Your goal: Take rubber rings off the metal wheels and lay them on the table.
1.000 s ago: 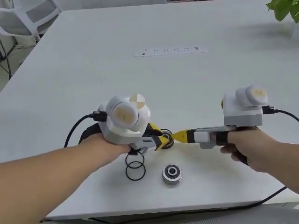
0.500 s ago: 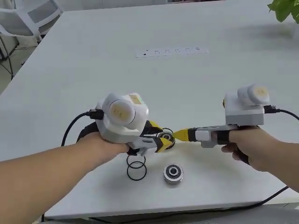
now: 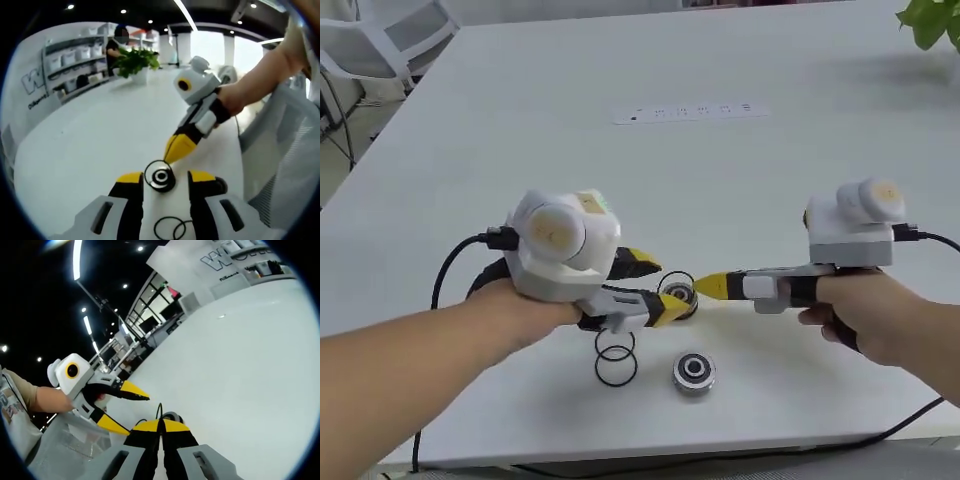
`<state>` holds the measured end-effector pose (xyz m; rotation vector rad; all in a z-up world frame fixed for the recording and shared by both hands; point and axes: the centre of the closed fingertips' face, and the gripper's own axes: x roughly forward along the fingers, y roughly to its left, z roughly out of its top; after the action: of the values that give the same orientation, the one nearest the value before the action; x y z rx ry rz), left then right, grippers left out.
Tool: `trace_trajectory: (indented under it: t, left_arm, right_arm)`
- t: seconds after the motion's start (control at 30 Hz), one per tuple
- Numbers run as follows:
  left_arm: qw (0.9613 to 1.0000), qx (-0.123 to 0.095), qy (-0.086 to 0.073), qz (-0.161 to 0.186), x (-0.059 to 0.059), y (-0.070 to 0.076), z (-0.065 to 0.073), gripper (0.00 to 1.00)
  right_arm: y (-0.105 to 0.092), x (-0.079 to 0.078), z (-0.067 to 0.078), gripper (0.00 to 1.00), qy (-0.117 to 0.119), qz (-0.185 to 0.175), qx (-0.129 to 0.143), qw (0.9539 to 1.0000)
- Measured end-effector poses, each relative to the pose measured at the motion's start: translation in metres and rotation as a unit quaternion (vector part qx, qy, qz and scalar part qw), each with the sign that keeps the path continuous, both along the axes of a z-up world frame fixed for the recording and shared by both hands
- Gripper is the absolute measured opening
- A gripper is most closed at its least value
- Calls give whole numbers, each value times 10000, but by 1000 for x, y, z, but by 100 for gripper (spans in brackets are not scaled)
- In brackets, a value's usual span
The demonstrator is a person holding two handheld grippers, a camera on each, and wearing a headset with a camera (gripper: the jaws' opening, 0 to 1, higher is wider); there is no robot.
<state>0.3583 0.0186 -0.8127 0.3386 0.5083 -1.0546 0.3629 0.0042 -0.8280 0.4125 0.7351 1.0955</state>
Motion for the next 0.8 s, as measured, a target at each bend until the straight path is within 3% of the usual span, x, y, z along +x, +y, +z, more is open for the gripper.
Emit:
trace_trajectory:
  t: [0.5,0.8]
  left_arm:
    - [9998,-211,-33,44,-6,12,17,48]
    - [9995,-289,-39,143,-11,27,25,55]
  right_arm:
    - [3,-1,13,0,-34,47,98,9999]
    - [6,-1,18,0,-52,73,130,9999]
